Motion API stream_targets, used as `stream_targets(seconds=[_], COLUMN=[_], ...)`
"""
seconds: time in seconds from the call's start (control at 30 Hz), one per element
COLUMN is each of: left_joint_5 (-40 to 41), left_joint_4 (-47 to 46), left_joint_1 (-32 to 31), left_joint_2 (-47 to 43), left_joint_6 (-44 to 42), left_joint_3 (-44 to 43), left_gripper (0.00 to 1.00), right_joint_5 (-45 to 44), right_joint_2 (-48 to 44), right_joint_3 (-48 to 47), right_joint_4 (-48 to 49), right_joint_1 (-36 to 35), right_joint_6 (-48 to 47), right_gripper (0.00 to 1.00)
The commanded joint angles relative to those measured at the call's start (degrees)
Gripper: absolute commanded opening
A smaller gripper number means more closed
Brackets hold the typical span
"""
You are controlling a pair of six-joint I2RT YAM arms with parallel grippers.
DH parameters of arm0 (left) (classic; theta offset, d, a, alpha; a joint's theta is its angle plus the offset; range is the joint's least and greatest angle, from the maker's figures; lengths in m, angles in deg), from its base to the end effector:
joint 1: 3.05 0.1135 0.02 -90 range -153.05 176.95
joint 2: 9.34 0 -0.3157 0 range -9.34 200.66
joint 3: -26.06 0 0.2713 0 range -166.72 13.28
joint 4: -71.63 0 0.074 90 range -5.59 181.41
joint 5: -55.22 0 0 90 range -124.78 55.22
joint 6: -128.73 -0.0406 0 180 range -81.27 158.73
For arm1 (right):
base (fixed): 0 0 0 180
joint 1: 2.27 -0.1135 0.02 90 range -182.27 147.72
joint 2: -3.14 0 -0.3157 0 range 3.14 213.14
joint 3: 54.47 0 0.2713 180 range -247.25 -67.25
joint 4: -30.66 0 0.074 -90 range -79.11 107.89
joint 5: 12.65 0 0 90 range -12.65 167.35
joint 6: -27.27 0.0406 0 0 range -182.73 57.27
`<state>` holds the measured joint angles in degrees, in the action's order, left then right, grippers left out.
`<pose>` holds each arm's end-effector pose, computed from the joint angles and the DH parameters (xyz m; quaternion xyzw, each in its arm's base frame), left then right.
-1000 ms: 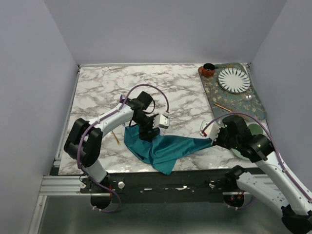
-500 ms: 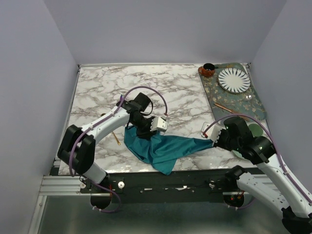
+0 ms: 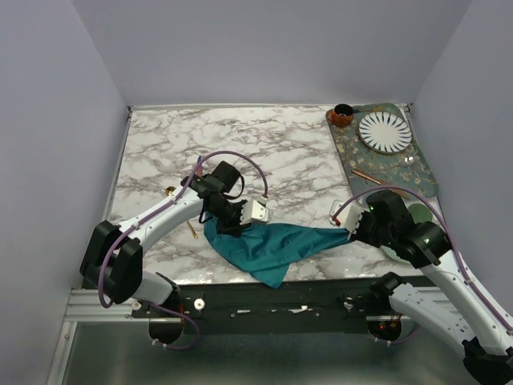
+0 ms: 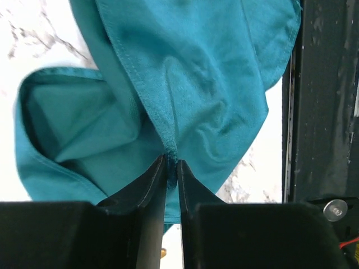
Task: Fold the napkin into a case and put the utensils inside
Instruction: Pick up the crumpled napkin from the center of the board.
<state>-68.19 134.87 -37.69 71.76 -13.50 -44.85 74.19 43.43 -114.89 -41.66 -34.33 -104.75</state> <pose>0.2086 -0.1713 0.2740 0.6817 0.6598 -0.2600 0.1799 0.0894 0.0534 0.3205 -0.5625 0.7603 -0.0541 0.3204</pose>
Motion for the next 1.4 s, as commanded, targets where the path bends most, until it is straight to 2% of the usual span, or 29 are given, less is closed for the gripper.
stream_targets(seconds=[0.0,0.43,0.53,0.9,1.1,1.23,1.37], left_joint_5=[3.17,6.16,6.34,6.34,5.46,5.37,6.42], left_joint_4=[0.52,1.93,1.84,2.19,2.54,1.49,-0.70], left_joint_1=[0.00,3.34,4.22,7.65,9.14,11.77,14.24], left_joint_2=[-0.25,1.16,1.43,0.02,-1.73,-3.92,-7.97], left_joint_6=[0.64,-3.76,-3.93,-3.94,-0.43,4.83,14.15], left_joint_3=[3.72,5.92,6.10,5.31,3.99,2.24,-7.66], left_gripper=[0.24,0.37,0.37,0.23,0.01,0.00,0.00], right_joint_5=[-0.09,-0.45,-0.36,-0.45,-0.45,-3.07,-11.85], right_joint_2=[-0.57,-0.74,-0.74,-0.92,-0.48,-0.74,0.57], right_joint_3=[-1.85,-2.02,-2.02,-1.84,-2.28,-2.28,-6.75], right_joint_4=[-0.04,-0.39,-0.48,-0.39,0.05,2.14,9.26], right_joint_1=[-0.20,-0.11,-0.20,-0.20,-0.11,-0.20,-0.11], right_joint_6=[0.71,0.45,0.36,0.10,0.27,1.76,2.65], right_gripper=[0.01,0.01,0.01,0.01,0.01,0.01,0.01])
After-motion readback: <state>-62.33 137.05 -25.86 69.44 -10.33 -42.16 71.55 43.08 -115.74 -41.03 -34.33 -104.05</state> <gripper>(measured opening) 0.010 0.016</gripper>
